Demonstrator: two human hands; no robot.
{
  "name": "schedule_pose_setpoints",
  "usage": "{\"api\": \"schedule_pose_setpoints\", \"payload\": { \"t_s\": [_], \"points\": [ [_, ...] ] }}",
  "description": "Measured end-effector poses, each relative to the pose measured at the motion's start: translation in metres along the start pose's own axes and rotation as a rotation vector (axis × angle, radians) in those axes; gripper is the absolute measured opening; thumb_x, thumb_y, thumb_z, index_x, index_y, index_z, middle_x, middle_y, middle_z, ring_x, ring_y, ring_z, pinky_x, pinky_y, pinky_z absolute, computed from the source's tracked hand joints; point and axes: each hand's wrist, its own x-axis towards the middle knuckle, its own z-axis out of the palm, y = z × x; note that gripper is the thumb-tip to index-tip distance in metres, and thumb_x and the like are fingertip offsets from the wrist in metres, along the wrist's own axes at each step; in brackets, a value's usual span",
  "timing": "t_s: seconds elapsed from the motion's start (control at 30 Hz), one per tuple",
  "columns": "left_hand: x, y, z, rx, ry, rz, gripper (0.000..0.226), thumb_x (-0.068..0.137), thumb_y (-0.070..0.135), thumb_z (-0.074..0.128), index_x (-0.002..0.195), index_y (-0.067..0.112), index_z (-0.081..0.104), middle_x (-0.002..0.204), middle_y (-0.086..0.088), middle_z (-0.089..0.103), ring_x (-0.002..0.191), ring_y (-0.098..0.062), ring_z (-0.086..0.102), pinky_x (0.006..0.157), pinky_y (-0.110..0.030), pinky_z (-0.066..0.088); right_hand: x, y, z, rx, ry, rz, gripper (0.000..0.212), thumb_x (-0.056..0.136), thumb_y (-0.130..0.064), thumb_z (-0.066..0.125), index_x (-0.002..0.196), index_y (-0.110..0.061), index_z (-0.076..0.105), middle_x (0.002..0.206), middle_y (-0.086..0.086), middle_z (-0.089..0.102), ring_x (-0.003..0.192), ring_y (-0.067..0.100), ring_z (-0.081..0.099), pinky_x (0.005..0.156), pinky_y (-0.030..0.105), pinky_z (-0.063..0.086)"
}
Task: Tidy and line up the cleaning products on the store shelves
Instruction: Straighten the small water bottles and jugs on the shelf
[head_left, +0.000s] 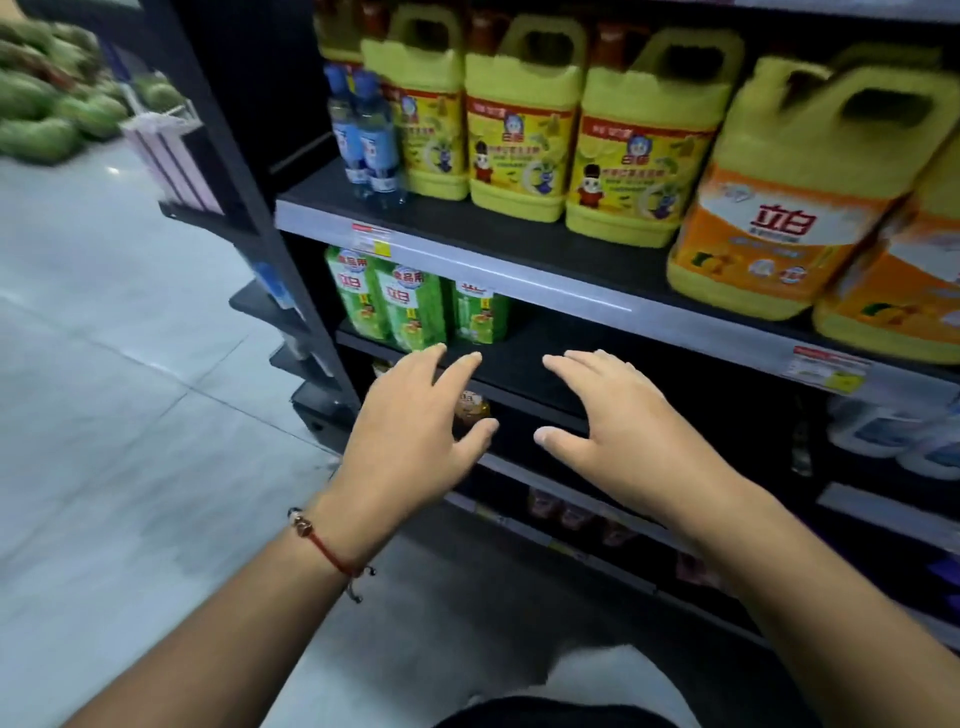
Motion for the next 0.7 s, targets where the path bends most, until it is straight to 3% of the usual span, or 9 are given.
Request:
{"api": "schedule_pose_setpoints", "payload": {
  "t_s": [0.2,0.3,0.43,0.57,0.63,0.7],
  "points": [
    [0.015,-0.041,-0.007,-0.023,0.021,-0.1,0.068,0.092,0.055,0.056,0.151,0.025,0.042,0.151,-0.008,0.046,0.141,-0.024,0.039,0.112,-0.04,0.037,0.052,-0.026,0.007,0.053,0.077,-0.1,0.066,0.094,-0.042,0.063,0.152,-0.028,0.037,0.155,-0.007,0.04,0.147,0.014,0.028,0.123,0.038,0.022],
    [0.033,-0.061,-0.009,-0.028,0.042,-0.132,0.067,0.092,0.053,0.056,0.151,0.024,0.042,0.15,-0.007,0.046,0.14,-0.024,0.04,0.112,-0.042,0.04,0.087,-0.035,0.013,0.052,0.074,-0.138,0.066,0.093,-0.042,0.064,0.151,-0.026,0.039,0.154,-0.005,0.041,0.145,0.013,0.032,0.121,0.034,0.024],
    [0.068,-0.089,-0.014,0.002,0.057,-0.169,0.067,0.092,0.052,0.059,0.151,0.024,0.042,0.149,-0.006,0.046,0.139,-0.023,0.04,0.112,-0.042,0.04,0.139,-0.048,0.016,0.075,0.061,-0.146,0.066,0.091,-0.044,0.064,0.15,-0.028,0.04,0.15,-0.004,0.045,0.139,0.018,0.041,0.115,0.038,0.035],
    [0.107,-0.115,-0.019,0.03,0.06,-0.191,0.066,0.091,0.05,0.061,0.148,0.021,0.047,0.145,-0.008,0.05,0.136,-0.025,0.043,0.109,-0.042,0.042,0.192,-0.06,0.01,0.123,0.022,-0.139,0.062,0.093,-0.041,0.063,0.149,-0.029,0.041,0.147,-0.002,0.052,0.133,0.019,0.049,0.106,0.031,0.04],
    [0.124,-0.125,-0.021,0.03,0.059,-0.217,0.062,0.09,0.049,0.061,0.143,0.019,0.051,0.138,-0.007,0.054,0.131,-0.026,0.047,0.104,-0.042,0.045,0.22,-0.063,0.011,0.168,-0.01,-0.108,0.063,0.092,-0.041,0.063,0.15,-0.033,0.039,0.148,-0.003,0.05,0.133,0.019,0.049,0.108,0.032,0.041],
    [0.142,-0.134,-0.02,0.035,0.061,-0.23,0.051,0.09,0.045,0.061,0.131,0.015,0.057,0.117,-0.005,0.057,0.114,-0.027,0.053,0.09,-0.04,0.049,0.252,-0.068,0.013,0.183,-0.003,-0.07,0.067,0.091,-0.041,0.065,0.151,-0.034,0.035,0.151,-0.001,0.045,0.135,0.023,0.047,0.11,0.04,0.041]
  ]
}}
